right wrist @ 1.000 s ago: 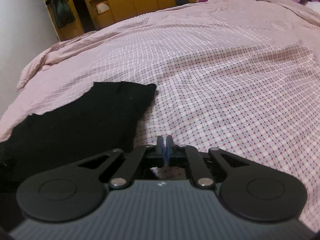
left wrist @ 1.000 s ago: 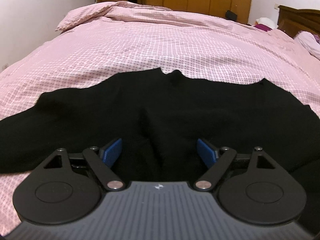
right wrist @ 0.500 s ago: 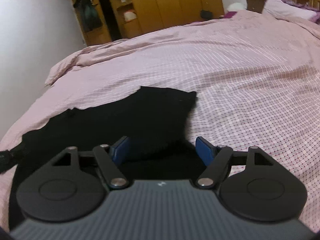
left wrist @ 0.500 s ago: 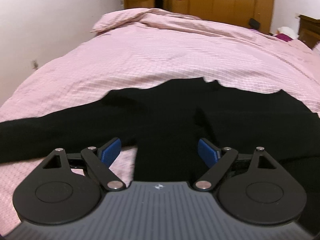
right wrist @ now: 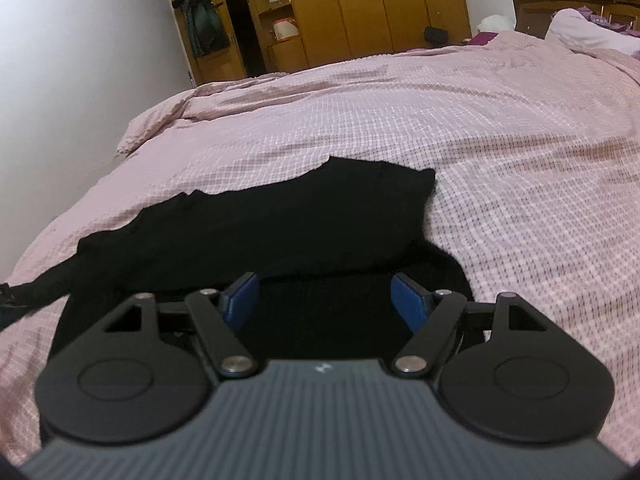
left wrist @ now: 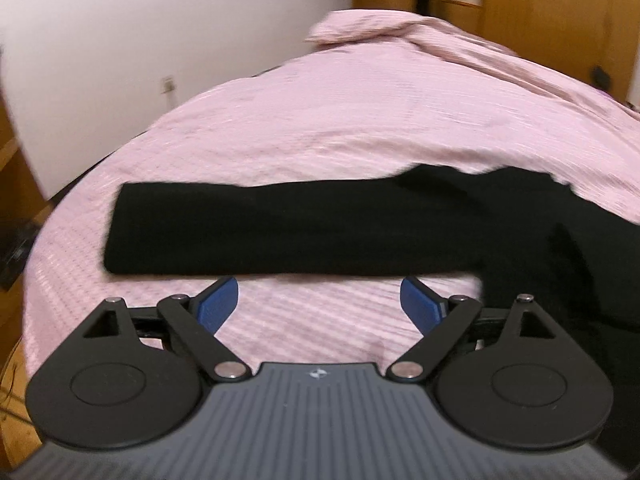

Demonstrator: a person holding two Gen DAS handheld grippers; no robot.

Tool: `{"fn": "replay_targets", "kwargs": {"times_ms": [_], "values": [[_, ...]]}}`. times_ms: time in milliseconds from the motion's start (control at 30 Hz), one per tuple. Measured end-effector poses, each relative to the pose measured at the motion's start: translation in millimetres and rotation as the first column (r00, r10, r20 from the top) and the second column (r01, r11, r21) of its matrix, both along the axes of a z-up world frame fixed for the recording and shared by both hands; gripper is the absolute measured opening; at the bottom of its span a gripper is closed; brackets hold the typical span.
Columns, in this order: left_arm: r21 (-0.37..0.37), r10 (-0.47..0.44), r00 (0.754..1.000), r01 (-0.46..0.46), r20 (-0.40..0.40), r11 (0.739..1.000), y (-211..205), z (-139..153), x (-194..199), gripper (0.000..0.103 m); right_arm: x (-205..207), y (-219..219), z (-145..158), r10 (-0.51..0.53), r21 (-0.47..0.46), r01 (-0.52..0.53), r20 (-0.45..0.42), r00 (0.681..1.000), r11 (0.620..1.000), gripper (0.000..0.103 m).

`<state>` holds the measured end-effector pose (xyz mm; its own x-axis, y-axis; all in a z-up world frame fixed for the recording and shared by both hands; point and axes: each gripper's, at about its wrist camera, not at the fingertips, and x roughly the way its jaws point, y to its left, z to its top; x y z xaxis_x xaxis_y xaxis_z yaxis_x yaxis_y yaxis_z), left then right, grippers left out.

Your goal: Fold small clothes

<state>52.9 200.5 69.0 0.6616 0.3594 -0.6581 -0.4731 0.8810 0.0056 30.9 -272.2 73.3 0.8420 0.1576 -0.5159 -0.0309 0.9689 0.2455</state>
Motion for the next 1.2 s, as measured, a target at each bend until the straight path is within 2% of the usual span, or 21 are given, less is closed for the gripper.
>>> {"fn": "replay_targets", "kwargs": {"times_ms": [133,267,367,500,633,933,1000,1033,1067,1100,1133,1167,1200], "values": [[-0.075,0.075,0.996,-0.071,0.049,0.995,36,-5,-11,0.091,-7,4,-5,-0.006,0.014,0.006,-0.022,1.000,1.000,0.075],[-0.194,0.171,0.982,-0.154,0.079,0.969,69,-14,-14,0.091,-10,8,-12,-0.013,0.000,0.014,-0.047,0.999,1.000,0.075],[-0.289,0.258,0.962,-0.222,0.092,0.931,91,-21,-17,0.091,-12,11,-15,-0.016,-0.004,0.016,-0.058,0.998,1.000,0.075],[-0.417,0.368,0.924,-0.295,0.107,0.860,115,-33,-24,0.091,-13,17,-17,-0.016,-0.003,0.016,-0.063,0.998,1.000,0.075],[-0.429,0.415,0.900,-0.326,0.131,0.842,128,-38,-22,0.092,-13,21,-20,-0.010,-0.005,0.010,-0.076,0.997,1.000,0.075],[-0.388,0.463,0.869,-0.371,0.174,0.844,142,-39,-6,0.089,-13,26,-25,-0.005,-0.004,0.005,-0.099,0.995,1.000,0.075],[-0.372,0.466,0.866,-0.378,0.181,0.848,150,-38,5,0.081,-13,27,-27,-0.004,-0.002,0.004,-0.103,0.995,1.000,0.075],[-0.359,0.465,0.866,-0.381,0.185,0.852,147,-40,4,0.072,-13,27,-27,-0.005,0.000,0.005,-0.103,0.995,1.000,0.075],[-0.345,0.460,0.868,-0.380,0.189,0.858,147,-40,5,0.052,-13,27,-28,-0.006,0.004,0.006,-0.104,0.995,1.000,0.075],[-0.336,0.447,0.873,-0.368,0.195,0.867,150,-40,7,0.039,-14,27,-28,-0.007,0.009,0.008,-0.104,0.995,1.000,0.075],[-0.340,0.428,0.880,-0.346,0.206,0.875,154,-40,7,0.020,-14,26,-28,-0.007,0.015,0.009,-0.101,0.995,1.000,0.075],[-0.349,0.416,0.883,-0.328,0.218,0.878,156,-39,7,0.014,-13,25,-28,-0.007,0.019,0.009,-0.098,0.995,1.000,0.075],[-0.350,0.408,0.884,-0.317,0.228,0.882,158,-37,6,0.013,-14,25,-27,-0.006,0.023,0.009,-0.095,0.995,1.000,0.075]]}}
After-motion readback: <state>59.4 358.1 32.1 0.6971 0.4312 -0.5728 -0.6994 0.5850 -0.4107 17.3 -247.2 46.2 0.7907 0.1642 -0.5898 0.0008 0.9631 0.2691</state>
